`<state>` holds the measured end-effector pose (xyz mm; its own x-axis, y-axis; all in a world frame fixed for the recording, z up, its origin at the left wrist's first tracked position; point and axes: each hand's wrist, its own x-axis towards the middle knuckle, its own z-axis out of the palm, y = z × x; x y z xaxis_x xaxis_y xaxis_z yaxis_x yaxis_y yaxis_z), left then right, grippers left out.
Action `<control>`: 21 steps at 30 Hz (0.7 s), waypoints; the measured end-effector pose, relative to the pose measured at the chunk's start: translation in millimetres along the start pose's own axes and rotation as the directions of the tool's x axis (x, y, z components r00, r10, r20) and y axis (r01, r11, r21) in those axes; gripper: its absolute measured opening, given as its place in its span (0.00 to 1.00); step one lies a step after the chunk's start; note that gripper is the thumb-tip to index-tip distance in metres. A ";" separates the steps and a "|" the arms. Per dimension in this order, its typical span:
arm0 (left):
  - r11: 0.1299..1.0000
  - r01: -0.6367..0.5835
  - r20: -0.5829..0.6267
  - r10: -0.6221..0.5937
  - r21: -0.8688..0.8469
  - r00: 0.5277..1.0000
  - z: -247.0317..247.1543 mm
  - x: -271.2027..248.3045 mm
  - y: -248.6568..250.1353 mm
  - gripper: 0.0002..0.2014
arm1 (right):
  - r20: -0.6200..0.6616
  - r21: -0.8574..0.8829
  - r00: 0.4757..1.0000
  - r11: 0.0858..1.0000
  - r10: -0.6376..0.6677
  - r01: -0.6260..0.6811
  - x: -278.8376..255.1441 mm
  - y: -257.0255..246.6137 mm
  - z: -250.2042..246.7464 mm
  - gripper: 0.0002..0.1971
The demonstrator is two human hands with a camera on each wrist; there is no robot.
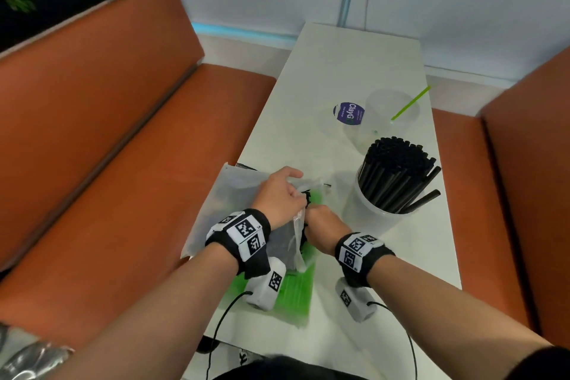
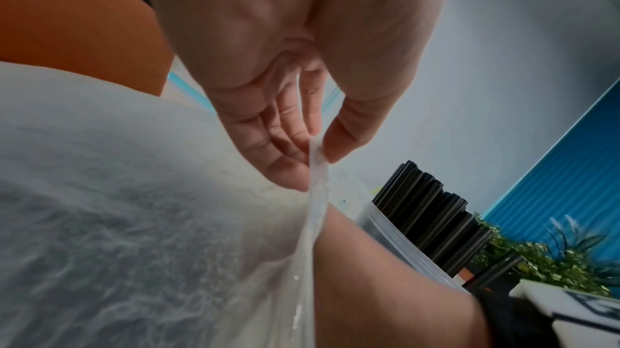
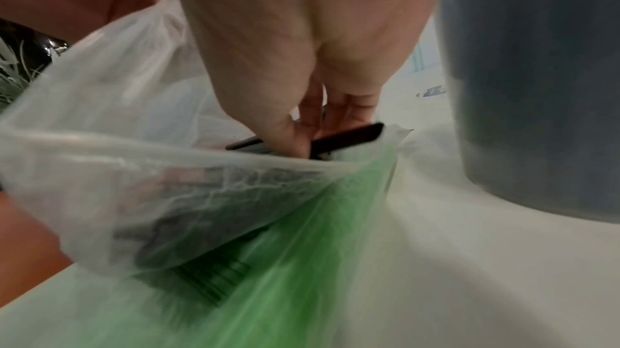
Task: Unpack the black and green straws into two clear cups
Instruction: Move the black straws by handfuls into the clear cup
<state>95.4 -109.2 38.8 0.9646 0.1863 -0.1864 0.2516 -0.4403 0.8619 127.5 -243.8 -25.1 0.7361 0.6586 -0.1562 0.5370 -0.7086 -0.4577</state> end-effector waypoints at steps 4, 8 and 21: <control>1.000 0.016 0.000 -0.016 -0.017 1.000 -2.4 -1.6 1.0 0.22 | -0.091 0.026 0.964 0.967 -0.250 0.253 8.5 -11.6 -0.4 0.05; 1.000 0.014 0.024 -0.013 -0.024 1.000 -1.9 -2.6 3.5 0.23 | -0.053 0.307 0.969 0.920 -0.241 0.245 16.6 -17.4 8.0 0.21; 0.999 0.003 0.038 -0.002 -0.035 0.999 -8.8 -1.4 2.2 0.22 | 0.227 0.170 0.970 0.984 -0.087 0.048 34.9 -18.4 20.9 0.15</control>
<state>93.9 -102.8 45.1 0.9664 0.1539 -0.2056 0.2518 -0.4088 0.8772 134.7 -202.5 -40.4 0.5734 0.7580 -0.3108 0.4937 -0.6225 -0.6072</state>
